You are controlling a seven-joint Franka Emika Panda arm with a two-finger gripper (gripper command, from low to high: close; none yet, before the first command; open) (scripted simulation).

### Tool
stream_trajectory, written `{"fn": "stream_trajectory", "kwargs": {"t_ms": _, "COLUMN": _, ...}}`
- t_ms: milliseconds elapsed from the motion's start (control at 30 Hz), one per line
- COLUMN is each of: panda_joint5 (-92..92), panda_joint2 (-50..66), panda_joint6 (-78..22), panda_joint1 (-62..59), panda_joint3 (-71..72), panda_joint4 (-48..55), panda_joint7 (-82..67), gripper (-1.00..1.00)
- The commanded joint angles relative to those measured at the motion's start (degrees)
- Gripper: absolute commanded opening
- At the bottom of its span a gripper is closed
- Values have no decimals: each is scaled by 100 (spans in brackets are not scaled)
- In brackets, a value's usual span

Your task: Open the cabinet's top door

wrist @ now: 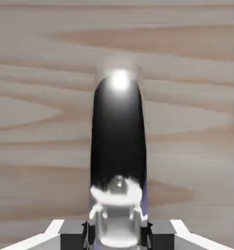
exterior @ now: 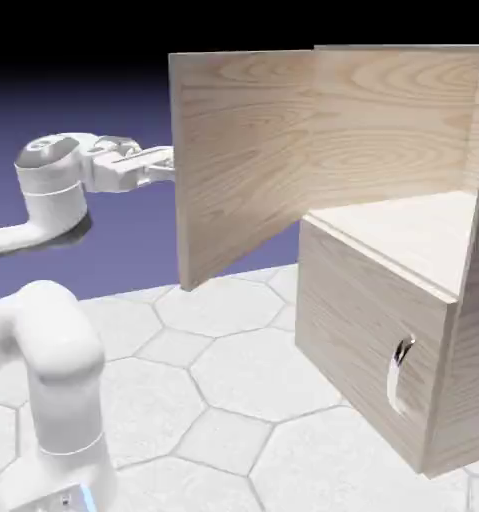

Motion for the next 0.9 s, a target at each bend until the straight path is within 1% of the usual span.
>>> {"fn": "stream_trajectory", "kwargs": {"t_ms": 0, "panda_joint5": 168, "panda_joint2": 77, "panda_joint6": -220, "panda_joint1": -80, "panda_joint3": 209, "panda_joint4": 161, "panda_joint7": 9, "gripper": -100}}
{"fn": "stream_trajectory", "kwargs": {"t_ms": 167, "panda_joint5": 917, "panda_joint2": 459, "panda_joint6": -1309, "panda_joint1": -733, "panda_joint3": 1191, "panda_joint4": 1155, "panda_joint7": 31, "gripper": -100}}
{"fn": "stream_trajectory", "kwargs": {"t_ms": 367, "panda_joint5": 1484, "panda_joint2": 734, "panda_joint6": -2410, "panda_joint1": -1729, "panda_joint3": 2040, "panda_joint4": 2401, "panda_joint7": -27, "gripper": -100}}
{"fn": "stream_trajectory", "kwargs": {"t_ms": 833, "panda_joint5": 2077, "panda_joint2": 816, "panda_joint6": -4554, "panda_joint1": -4166, "panda_joint3": 3228, "panda_joint4": 5303, "panda_joint7": -476, "gripper": -100}}
{"fn": "stream_trajectory", "kwargs": {"t_ms": 867, "panda_joint5": 2081, "panda_joint2": 814, "panda_joint6": -4584, "panda_joint1": -4202, "panda_joint3": 3240, "panda_joint4": 5347, "panda_joint7": -486, "gripper": -100}}
